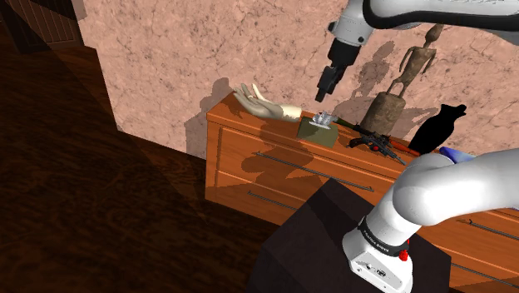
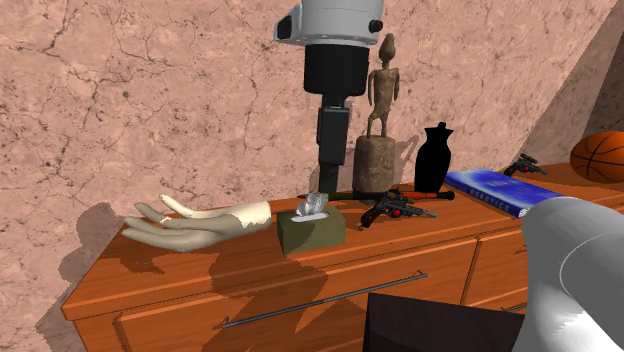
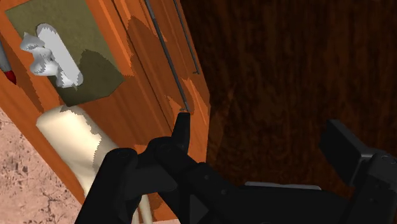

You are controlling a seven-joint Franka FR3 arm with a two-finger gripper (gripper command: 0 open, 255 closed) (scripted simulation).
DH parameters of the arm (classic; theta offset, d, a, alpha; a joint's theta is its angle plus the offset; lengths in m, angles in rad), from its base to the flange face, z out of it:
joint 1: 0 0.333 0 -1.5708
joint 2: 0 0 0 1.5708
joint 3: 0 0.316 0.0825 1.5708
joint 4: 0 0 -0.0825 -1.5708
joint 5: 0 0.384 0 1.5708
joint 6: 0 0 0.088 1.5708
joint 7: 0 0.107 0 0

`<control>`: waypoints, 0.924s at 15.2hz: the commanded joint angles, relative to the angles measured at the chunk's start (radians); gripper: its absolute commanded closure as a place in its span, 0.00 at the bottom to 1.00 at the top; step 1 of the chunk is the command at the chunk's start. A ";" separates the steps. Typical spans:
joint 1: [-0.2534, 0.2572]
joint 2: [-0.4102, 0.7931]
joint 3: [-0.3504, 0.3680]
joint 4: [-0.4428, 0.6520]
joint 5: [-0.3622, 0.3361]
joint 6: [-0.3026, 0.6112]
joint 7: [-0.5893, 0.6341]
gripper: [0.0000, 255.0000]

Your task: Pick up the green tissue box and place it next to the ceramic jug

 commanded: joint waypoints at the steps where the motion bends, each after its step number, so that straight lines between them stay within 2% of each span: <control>1: -0.016 0.033 -0.004 -0.020 -0.046 0.037 -0.018 0.00; 14: -0.155 0.313 -0.051 -0.066 -0.383 0.296 -0.071 0.00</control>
